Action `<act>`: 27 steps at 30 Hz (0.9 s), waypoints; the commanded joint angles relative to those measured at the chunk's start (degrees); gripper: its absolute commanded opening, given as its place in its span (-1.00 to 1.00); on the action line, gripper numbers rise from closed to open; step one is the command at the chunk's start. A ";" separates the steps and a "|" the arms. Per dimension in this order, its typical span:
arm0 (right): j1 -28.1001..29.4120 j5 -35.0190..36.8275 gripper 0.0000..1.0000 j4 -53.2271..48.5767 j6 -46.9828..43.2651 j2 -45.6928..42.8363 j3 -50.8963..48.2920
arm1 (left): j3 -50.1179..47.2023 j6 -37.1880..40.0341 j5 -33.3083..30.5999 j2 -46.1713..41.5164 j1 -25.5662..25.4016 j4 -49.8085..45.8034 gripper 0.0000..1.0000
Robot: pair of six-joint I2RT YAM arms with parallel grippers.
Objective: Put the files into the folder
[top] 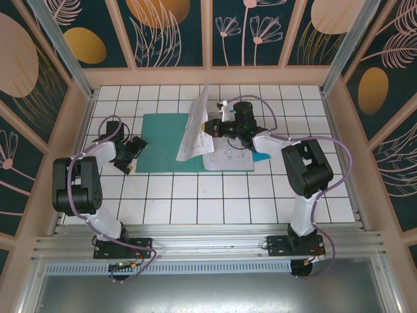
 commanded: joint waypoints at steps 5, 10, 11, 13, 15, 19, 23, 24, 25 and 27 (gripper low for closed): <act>0.51 -5.16 -1.00 7.00 2.74 2.49 -1.07 | -1.22 -0.66 4.57 0.40 -0.39 -0.55 0.98; 0.43 -4.34 -1.00 4.13 2.56 4.73 0.01 | -1.33 -0.44 4.55 0.53 -0.39 -0.66 0.98; 0.44 -3.84 -1.00 2.32 2.40 5.57 0.73 | -1.33 -0.42 4.65 0.52 -0.39 -0.66 0.97; 0.52 -1.69 -1.00 -2.50 1.85 6.73 2.50 | -1.36 -0.33 4.77 0.63 -0.39 -0.66 0.98; 0.61 0.66 -1.00 -6.82 1.48 7.56 3.86 | -1.35 -0.33 4.76 0.63 -0.39 -0.66 0.98; 0.84 4.50 -1.00 -13.03 2.17 8.87 6.10 | -1.68 -0.24 5.00 0.69 -0.39 -0.52 0.98; 2.45 6.71 -1.00 -17.95 2.23 10.67 10.48 | -2.08 -0.24 5.47 0.91 -0.41 -0.01 0.98; 2.76 6.94 -1.00 -19.03 2.10 11.15 11.76 | -2.14 -0.23 5.57 1.09 -0.39 0.10 0.98; 2.80 7.52 -1.00 -20.34 1.92 11.70 13.24 | -2.29 -0.33 5.78 1.16 -0.39 0.28 0.98; 3.98 8.60 -1.00 -22.08 1.83 12.29 15.18 | -2.64 -0.69 6.26 1.26 -0.41 0.81 0.98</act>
